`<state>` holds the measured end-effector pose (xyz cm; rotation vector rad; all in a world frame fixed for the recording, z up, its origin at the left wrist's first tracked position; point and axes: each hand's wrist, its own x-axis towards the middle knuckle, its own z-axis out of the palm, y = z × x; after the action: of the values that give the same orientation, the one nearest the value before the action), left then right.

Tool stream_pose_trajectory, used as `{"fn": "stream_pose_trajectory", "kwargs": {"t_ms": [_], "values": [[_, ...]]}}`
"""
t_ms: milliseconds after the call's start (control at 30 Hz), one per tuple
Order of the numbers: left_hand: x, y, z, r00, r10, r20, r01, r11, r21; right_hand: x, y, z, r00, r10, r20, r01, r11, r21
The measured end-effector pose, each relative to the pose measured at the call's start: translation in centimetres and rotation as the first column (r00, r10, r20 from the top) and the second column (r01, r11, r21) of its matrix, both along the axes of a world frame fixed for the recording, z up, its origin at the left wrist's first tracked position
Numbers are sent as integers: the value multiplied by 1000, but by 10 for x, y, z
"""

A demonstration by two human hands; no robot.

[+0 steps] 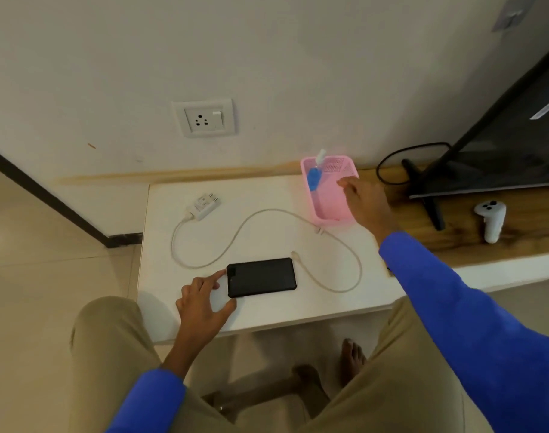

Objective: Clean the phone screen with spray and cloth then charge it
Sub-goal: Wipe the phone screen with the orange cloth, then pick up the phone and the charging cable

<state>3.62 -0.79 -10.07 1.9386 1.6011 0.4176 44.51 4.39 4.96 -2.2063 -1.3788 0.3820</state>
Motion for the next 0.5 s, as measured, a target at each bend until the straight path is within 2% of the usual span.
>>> {"fn": "stream_pose_trajectory", "kwargs": {"t_ms": [33, 100, 133, 200, 333, 400, 467, 500], "values": [[0, 0, 0, 1000, -2, -6, 2, 1000, -1, 0, 0, -7, 983, 119, 140, -108, 991, -83], [0, 0, 0, 1000, -3, -13, 3, 1000, 1, -5, -7, -27, 893, 338, 298, -236, 915, -328], [-1, 0, -1, 1000, -5, -15, 5, 1000, 5, -8, -10, -36, 847, 418, 329, -265, 868, -421], [-1, 0, -3, 1000, -8, -17, 8, 1000, 11, -14, -16, -44, 826, 471, 308, -294, 827, -479], [1, -1, -4, 1000, -2, -26, 2, 1000, 13, -5, -17, -45, 786, 501, 361, -306, 824, -477], [2, 0, -2, 1000, 4, -26, -3, 1000, 10, -6, -21, -38, 850, 418, 321, -304, 887, -349], [3, -1, 1, 1000, 6, -20, -6, 1000, 3, -14, -31, -36, 938, 244, 245, -229, 969, -90], [3, -1, 3, 1000, 6, -15, -6, 1000, 1, -19, -38, -38, 947, 187, 263, -199, 980, 21]]}}
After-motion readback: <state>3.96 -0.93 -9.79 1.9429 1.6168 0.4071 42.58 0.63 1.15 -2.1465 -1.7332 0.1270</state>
